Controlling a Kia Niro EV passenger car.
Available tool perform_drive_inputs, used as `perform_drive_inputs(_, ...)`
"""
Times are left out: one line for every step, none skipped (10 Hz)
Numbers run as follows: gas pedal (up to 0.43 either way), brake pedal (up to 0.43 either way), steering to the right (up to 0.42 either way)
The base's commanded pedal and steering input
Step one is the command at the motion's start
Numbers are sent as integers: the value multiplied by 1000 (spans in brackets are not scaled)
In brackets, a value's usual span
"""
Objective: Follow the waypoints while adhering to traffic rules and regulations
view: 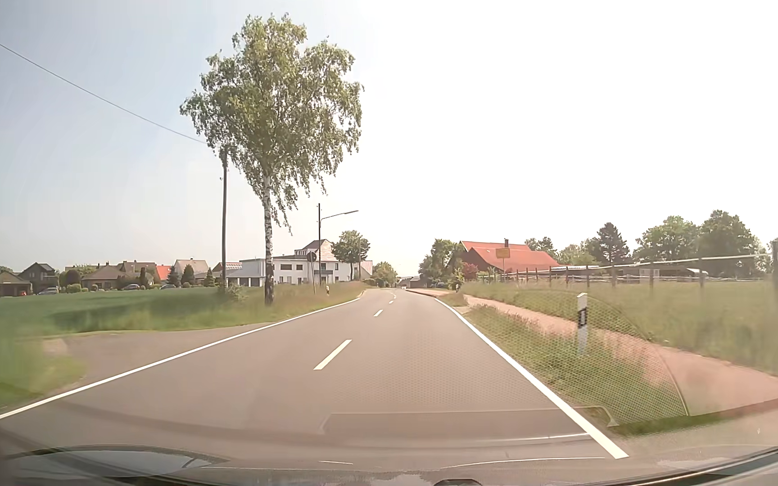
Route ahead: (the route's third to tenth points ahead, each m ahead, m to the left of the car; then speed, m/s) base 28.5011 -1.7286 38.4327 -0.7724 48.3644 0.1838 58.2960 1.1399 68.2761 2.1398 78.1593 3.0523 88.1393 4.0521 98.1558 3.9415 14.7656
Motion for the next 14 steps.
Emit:
perform_drive_inputs(0,0,3)
perform_drive_inputs(0,0,3)
perform_drive_inputs(0,0,3)
perform_drive_inputs(0,0,3)
perform_drive_inputs(0,0,2)
perform_drive_inputs(0,0,1)
perform_drive_inputs(0,0,0)
perform_drive_inputs(0,0,0)
perform_drive_inputs(0,0,0)
perform_drive_inputs(0,0,-1)
perform_drive_inputs(0,0,-1)
perform_drive_inputs(0,0,-2)
perform_drive_inputs(0,0,-2)
perform_drive_inputs(20,0,-3)
